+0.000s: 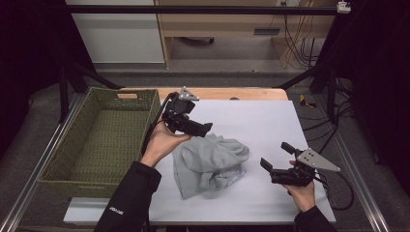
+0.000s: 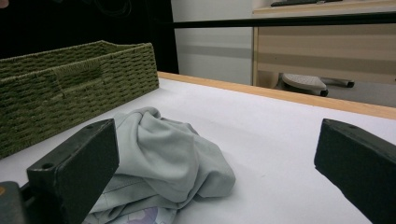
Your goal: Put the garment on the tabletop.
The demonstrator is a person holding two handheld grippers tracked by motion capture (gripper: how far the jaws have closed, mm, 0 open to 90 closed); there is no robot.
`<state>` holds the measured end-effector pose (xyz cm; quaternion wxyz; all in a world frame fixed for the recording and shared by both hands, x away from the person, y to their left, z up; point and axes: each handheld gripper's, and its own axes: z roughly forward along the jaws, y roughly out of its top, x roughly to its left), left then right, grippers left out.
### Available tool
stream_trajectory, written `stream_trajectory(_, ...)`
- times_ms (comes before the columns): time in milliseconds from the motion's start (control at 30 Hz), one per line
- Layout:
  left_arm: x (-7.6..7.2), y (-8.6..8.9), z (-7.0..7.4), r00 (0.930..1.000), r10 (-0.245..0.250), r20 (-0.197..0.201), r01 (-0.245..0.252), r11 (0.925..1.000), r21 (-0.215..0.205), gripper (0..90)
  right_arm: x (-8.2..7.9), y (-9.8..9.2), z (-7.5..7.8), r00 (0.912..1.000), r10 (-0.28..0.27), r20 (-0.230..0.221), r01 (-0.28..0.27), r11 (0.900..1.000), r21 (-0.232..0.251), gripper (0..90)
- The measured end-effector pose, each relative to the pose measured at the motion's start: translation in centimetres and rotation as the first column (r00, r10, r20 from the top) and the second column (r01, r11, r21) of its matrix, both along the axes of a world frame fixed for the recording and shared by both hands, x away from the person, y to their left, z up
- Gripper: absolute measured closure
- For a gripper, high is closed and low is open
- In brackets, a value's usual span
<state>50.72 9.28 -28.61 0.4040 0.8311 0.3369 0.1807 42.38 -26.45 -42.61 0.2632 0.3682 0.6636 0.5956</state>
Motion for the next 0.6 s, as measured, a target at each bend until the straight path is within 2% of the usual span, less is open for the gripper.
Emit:
stream_trajectory(100, -0.7, 1.0, -0.7, 0.9994, 0.005, 0.035, -0.003, 0.9984, -0.057, 6.3, 0.0, -0.1, 0.0, 1.0000, -0.003, 0.000, 0.003, 1.000, 0.001, 0.4)
stream_trajectory(200, -1.4, 2.0, -1.7, 0.9984, 0.006, 0.056, 0.000, 0.9933, -0.115, 6.3, 0.0, -0.1, 0.1, 1.0000, -0.005, 0.000, 0.005, 1.000, 0.003, 0.4)
stream_trajectory(300, -2.2, 2.8, -2.8, 0.9969, 0.009, 0.078, 0.004, 0.9878, -0.156, 6.3, 0.0, -0.1, 0.1, 0.9999, -0.010, -0.004, 0.010, 1.000, 0.006, 0.3)
stream_trajectory(367, -2.6, 3.3, -3.5, 0.9960, 0.009, 0.089, 0.008, 0.9819, -0.189, 6.4, 0.1, -0.1, 0.0, 1.0000, -0.010, 0.000, 0.010, 1.000, 0.005, 0.4)
stream_trajectory(467, -3.3, 4.0, -4.6, 0.9943, 0.010, 0.106, 0.017, 0.9678, -0.251, 6.6, 0.1, -0.2, 0.0, 1.0000, -0.009, 0.000, 0.009, 1.000, 0.005, 0.3)
stream_trajectory(533, -3.8, 4.2, -5.3, 0.9897, 0.024, 0.142, 0.015, 0.9630, -0.269, 6.4, 0.1, -0.2, 0.0, 0.9999, -0.010, -0.002, 0.010, 1.000, 0.004, 0.3)
stream_trajectory(600, -4.3, 4.4, -6.0, 0.9877, 0.026, 0.154, 0.020, 0.9572, -0.289, 6.4, 0.1, -0.3, 0.0, 0.9999, -0.010, -0.008, 0.010, 1.000, 0.005, 0.4)
